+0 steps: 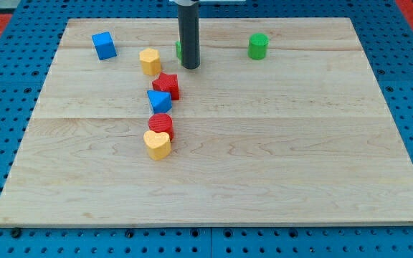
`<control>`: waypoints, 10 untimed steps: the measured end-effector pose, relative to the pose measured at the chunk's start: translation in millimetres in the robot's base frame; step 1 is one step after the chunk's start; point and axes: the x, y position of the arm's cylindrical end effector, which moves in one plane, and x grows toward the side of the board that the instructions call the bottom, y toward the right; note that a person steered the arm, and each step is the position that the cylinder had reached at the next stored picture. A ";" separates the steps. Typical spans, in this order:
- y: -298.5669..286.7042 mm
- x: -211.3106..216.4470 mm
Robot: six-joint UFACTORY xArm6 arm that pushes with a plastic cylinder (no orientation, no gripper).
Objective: Move the yellow hexagon in between the green star and blue cube
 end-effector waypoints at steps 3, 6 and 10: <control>-66.2 18.0; -113.0 -3.7; -93.4 -6.0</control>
